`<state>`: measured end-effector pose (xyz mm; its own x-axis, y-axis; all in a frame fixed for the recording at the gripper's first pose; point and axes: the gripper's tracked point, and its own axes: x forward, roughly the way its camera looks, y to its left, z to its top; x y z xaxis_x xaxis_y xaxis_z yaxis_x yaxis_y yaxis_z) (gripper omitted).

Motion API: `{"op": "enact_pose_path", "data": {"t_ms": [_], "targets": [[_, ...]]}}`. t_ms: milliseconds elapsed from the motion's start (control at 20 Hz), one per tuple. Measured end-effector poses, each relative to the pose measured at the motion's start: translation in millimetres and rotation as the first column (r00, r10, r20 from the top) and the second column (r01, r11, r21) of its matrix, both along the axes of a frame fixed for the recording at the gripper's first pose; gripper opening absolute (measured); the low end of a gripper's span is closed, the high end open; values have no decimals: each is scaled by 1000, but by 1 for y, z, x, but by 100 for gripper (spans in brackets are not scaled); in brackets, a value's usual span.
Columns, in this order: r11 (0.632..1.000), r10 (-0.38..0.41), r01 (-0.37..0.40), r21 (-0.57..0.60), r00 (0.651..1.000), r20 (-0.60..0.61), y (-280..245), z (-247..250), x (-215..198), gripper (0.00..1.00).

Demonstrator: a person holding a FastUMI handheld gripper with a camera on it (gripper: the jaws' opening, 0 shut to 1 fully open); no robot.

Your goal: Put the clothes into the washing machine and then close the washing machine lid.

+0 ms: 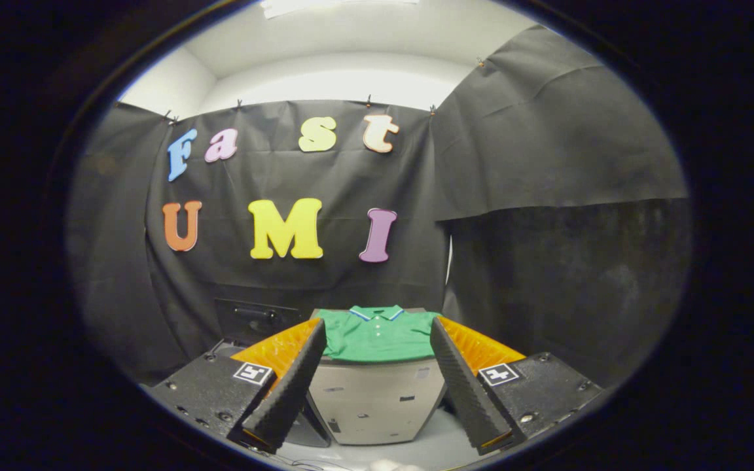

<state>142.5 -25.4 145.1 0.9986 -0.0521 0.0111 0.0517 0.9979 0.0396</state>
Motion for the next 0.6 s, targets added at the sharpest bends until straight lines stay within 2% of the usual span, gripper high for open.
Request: {"op": "enact_pose_path", "data": {"t_ms": [300, 600], "targets": [[999, -9, 8, -53, 1000, -26, -17, 34, 100, 100], [998, 61, -65, -25, 990, -127, -10, 28, 209, 100]]}}
